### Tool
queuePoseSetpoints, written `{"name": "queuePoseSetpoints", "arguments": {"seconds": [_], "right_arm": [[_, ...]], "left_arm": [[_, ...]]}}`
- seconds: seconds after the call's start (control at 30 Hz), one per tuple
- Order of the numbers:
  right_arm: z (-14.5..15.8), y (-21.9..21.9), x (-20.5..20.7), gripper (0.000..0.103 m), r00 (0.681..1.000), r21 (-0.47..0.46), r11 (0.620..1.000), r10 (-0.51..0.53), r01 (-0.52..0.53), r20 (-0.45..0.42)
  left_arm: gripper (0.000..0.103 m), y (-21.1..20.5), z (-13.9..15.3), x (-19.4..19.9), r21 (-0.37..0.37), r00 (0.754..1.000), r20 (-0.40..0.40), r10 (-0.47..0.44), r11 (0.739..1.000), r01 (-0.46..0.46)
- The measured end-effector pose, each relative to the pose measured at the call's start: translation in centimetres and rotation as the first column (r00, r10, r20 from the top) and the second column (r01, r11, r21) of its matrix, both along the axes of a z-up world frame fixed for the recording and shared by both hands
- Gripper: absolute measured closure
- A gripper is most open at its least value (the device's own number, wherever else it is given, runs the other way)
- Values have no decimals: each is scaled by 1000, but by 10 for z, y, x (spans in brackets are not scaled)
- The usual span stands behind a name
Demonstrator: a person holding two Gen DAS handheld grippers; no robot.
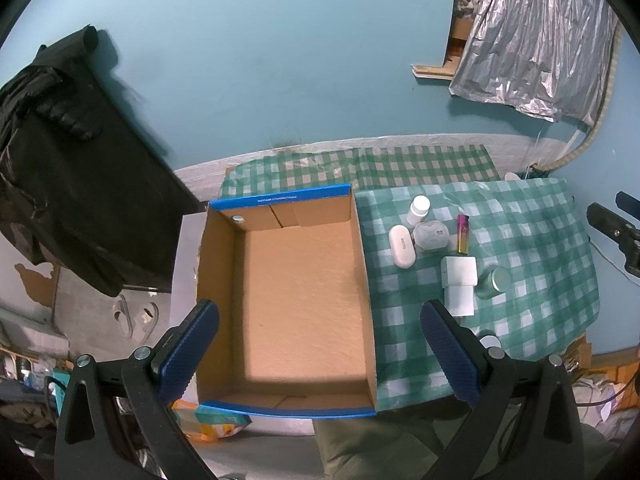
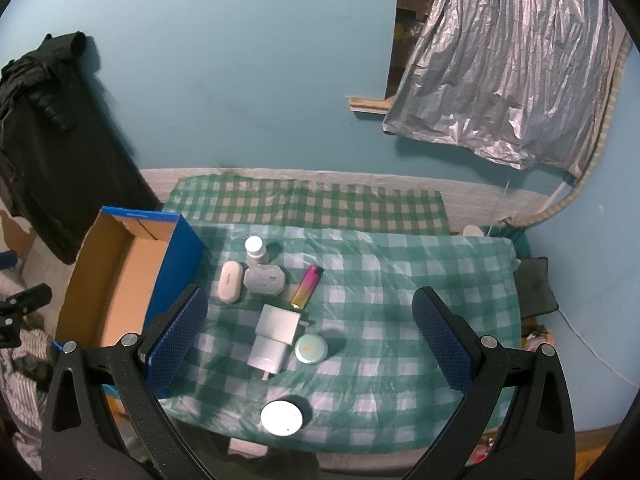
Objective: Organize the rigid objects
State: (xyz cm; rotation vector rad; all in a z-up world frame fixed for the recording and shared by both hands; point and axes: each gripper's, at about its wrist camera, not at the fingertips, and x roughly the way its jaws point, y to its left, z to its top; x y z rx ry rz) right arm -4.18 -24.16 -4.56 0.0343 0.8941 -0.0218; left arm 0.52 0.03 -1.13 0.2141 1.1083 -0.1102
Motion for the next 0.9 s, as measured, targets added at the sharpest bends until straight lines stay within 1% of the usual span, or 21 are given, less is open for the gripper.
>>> {"name": "queuePoseSetpoints", "arguments": {"seconds": [0.13,0.9], "right_arm": [[-4,4,6,2,1000,0,1000,8,-8,-4],[-4,2,9,2,1000,4,1000,12,-12,-8]], "left_arm": [[2,0,-1,2,-4,1000,6,3,1000,-3],[2,-2,4,1,3,1000,5,-1,1000,1]]}}
